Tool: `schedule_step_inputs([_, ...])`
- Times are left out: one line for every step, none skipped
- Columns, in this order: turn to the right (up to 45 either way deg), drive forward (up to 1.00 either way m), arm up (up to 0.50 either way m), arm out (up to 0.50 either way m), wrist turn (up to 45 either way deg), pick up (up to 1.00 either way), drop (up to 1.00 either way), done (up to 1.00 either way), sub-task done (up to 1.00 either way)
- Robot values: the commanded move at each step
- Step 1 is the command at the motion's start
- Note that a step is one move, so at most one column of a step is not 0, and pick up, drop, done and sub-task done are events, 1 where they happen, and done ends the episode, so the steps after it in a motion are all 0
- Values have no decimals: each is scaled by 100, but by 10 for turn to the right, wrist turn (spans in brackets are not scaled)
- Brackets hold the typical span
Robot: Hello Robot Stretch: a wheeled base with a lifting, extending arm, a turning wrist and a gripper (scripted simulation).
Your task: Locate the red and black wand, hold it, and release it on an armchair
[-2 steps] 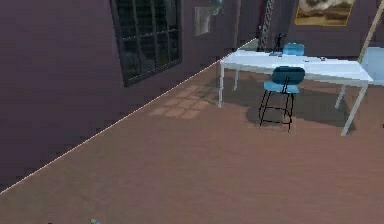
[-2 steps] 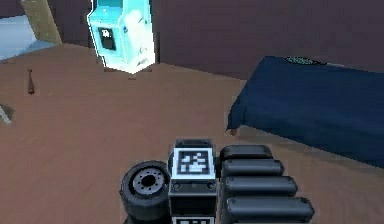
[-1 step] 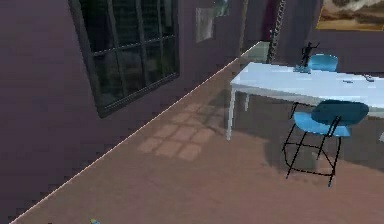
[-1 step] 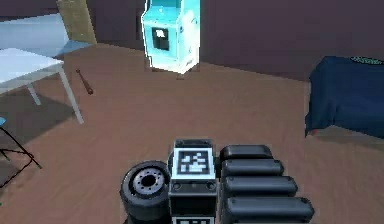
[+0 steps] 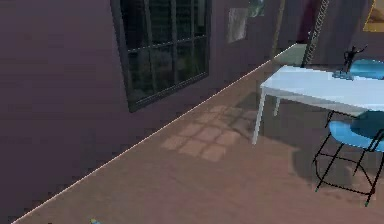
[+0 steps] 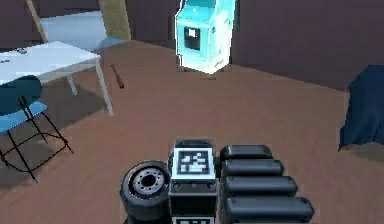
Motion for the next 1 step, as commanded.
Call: schedule_step_inputs([0, 100, 0, 0, 0, 0, 0, 0, 0])
